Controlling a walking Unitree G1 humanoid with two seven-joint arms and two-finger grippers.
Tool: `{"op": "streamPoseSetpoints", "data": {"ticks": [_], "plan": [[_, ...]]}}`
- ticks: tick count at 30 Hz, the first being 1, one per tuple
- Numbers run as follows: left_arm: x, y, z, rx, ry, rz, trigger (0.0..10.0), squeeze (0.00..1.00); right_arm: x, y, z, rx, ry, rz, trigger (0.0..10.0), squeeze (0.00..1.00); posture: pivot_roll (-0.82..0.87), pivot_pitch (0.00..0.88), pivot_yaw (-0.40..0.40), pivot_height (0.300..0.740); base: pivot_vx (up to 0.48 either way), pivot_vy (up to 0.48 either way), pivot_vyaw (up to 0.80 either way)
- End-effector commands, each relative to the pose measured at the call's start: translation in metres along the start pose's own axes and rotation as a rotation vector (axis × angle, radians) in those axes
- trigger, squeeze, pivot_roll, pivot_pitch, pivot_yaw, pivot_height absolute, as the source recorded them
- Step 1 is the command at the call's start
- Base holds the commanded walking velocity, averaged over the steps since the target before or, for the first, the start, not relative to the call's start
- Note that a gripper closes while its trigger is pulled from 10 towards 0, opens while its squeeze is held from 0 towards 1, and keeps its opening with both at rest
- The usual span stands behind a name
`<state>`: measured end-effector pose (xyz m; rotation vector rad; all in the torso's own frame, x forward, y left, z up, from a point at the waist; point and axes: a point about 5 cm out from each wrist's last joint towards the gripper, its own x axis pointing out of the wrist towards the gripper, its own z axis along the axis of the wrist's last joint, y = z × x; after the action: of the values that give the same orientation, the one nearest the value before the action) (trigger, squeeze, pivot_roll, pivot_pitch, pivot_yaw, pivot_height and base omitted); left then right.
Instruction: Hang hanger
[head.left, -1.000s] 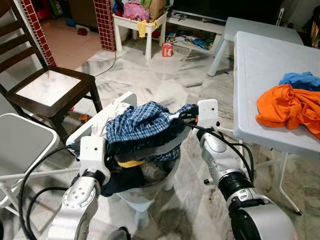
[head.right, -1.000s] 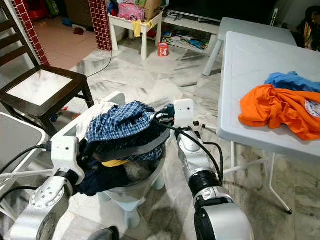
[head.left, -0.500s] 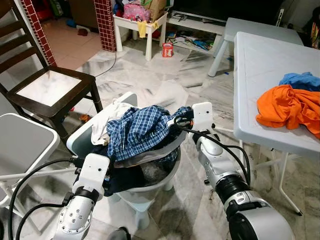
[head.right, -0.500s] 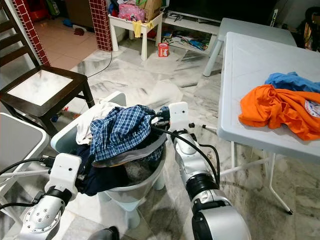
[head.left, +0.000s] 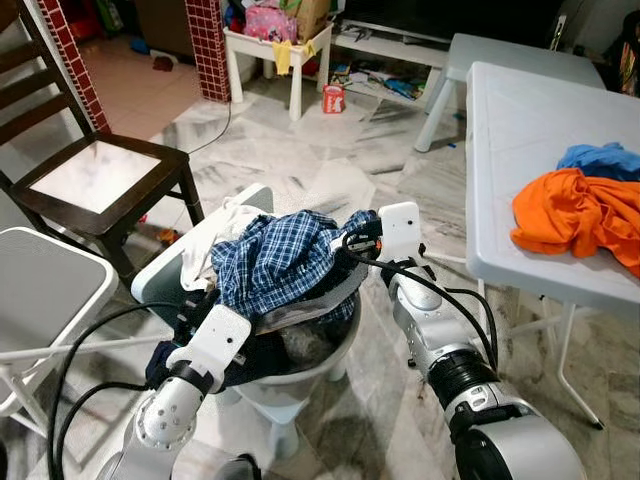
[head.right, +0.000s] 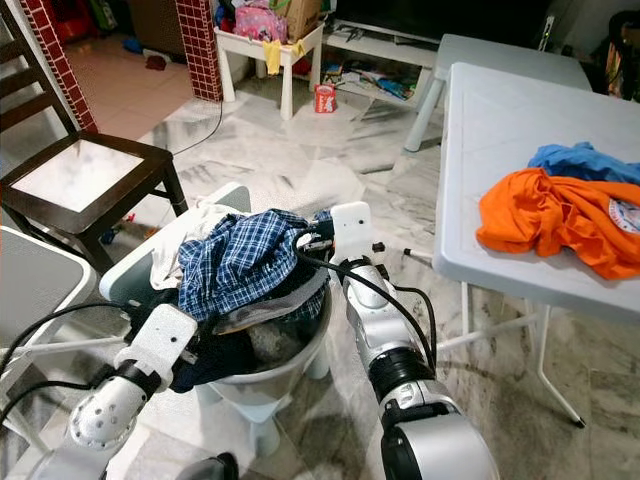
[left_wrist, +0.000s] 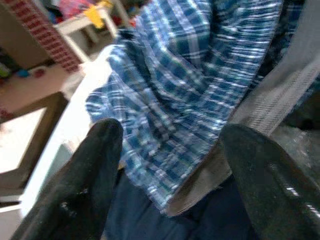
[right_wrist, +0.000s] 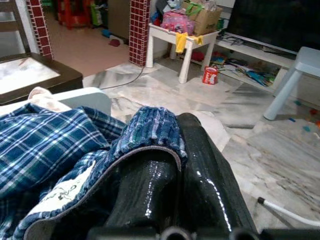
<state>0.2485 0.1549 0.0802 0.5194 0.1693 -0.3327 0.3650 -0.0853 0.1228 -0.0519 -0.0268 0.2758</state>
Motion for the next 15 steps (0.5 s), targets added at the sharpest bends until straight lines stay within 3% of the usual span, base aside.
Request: {"op": "streamPoseSetpoints", "data": {"ticks": [1, 6, 9, 14, 15], "plan": [[0.004, -0.004, -0.004, 0.006, 0.029, -0.037, 10.0, 1.0, -0.001, -0.004, 0.003, -0.008, -0.02, -0.008, 0.0, 0.0, 0.08, 0.11, -0.08, 0.74, 0.0, 0.0, 0.0], [0.005, -0.003, -0.011, 0.006, 0.044, -0.055, 10.0, 1.0, -0.001, -0.004, 0.004, -0.013, -0.026, -0.008, 0.0, 0.0, 0.07, 0.114, -0.072, 0.74, 0.0, 0.0, 0.0], [0.003, -0.003, -0.014, 0.051, 0.044, -0.091, 10.0, 1.0, -0.003, -0.004, 0.003, -0.014, -0.025, -0.008, 0.0, 0.0, 0.07, 0.115, -0.069, 0.74, 0.0, 0.0, 0.0], [-0.009, -0.002, -0.016, 0.034, 0.025, -0.098, 10.0, 1.0, -0.003, -0.003, 0.003, -0.013, -0.021, -0.008, 0.0, 0.0, 0.07, 0.119, -0.068, 0.74, 0.0, 0.0, 0.0], [-0.012, -0.004, -0.015, 0.012, 0.016, -0.103, 10.0, 0.88, -0.003, -0.002, 0.003, -0.013, -0.02, -0.007, 0.0, 0.0, 0.08, 0.121, -0.068, 0.74, 0.0, 0.0, 0.0]]}}
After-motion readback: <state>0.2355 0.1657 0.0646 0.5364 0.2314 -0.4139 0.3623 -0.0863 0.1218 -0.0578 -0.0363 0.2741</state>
